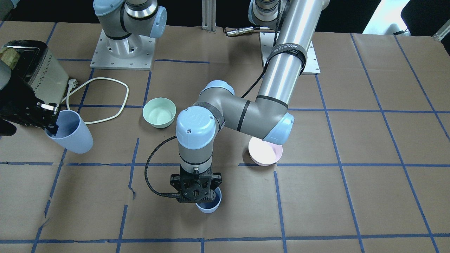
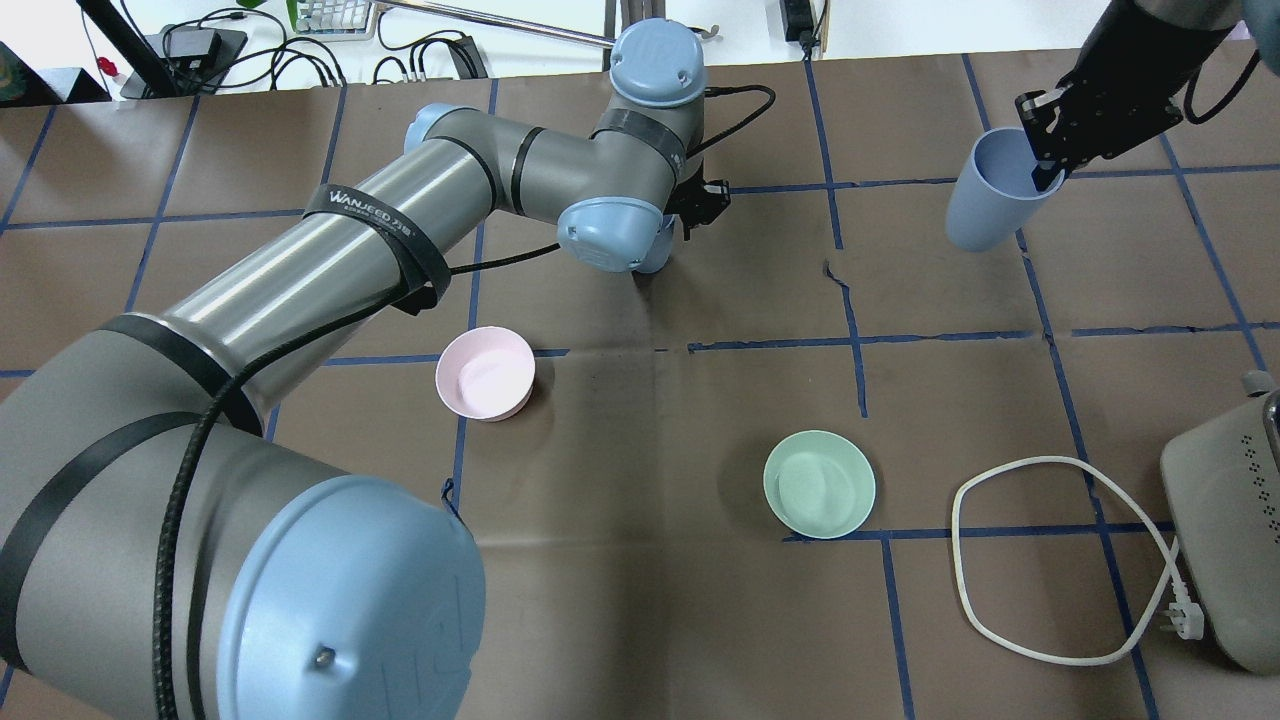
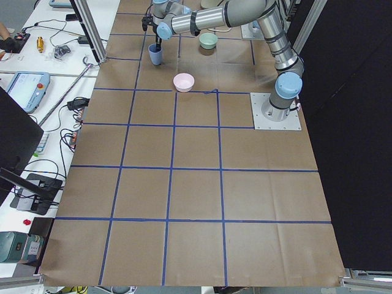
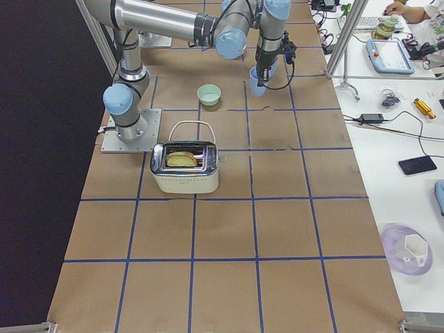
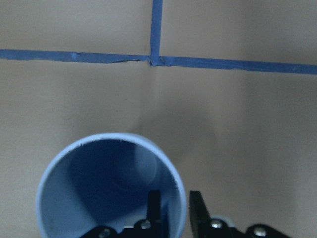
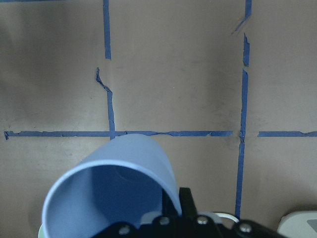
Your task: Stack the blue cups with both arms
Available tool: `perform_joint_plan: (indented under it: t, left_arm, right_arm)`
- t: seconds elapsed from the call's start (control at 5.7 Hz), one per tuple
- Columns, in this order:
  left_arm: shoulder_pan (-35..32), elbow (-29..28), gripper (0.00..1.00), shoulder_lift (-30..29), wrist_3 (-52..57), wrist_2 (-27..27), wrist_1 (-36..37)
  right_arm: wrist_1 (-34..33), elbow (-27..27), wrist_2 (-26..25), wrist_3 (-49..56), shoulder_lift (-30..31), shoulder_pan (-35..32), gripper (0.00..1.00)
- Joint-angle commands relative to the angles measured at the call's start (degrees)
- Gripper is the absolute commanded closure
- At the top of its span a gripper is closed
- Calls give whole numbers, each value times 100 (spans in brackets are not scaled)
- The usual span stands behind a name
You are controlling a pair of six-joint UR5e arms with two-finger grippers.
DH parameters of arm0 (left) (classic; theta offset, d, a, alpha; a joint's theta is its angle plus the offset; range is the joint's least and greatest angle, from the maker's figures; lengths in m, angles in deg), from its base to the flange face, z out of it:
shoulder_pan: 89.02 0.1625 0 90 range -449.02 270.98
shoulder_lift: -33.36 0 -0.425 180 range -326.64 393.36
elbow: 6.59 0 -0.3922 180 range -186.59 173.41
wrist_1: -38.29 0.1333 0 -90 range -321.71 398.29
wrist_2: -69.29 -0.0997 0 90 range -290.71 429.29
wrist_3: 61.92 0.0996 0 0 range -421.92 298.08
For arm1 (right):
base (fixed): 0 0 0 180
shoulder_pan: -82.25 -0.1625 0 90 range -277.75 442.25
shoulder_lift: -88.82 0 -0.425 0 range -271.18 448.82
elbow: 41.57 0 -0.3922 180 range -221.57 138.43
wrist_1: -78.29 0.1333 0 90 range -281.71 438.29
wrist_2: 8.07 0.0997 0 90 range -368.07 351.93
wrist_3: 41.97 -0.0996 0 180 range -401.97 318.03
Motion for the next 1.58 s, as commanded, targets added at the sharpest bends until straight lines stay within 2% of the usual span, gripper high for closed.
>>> perform_joint_plan:
  t: [0.0, 0.18, 0.35, 0.53, 0.88, 1.05, 1.23, 1.4]
  left_arm:
    - [-6, -5, 1, 194, 62, -68, -2]
    - [38, 73, 1, 526, 202, -86, -63]
    - [169, 126, 1, 938, 656, -95, -646]
    - [475, 127, 1, 1308, 860, -43, -1070]
    - [653, 144, 1, 2089, 1099, -34, -2035]
    - [688, 188, 1, 2372, 1169, -34, -2258]
    - [758, 319, 1, 2723, 1309, -69, -2530]
    - [1211, 781, 1, 3187, 1667, -17, -2794]
  right_arm:
    - [-34, -38, 1, 2, 14, 0, 93]
    - [-104, -3, 1, -6, -21, 0, 93]
    - [-252, 6, 44, -337, -56, -87, 93]
    - [-619, 23, 123, -749, -169, -514, 93]
    - [-763, 661, 63, -2031, -712, -1472, 93]
    - [-781, 943, 53, -2689, -1020, -1938, 93]
    - [-790, 1259, 36, -3314, -1275, -2421, 93]
    - [-781, 1550, 36, -3737, -1478, -2704, 93]
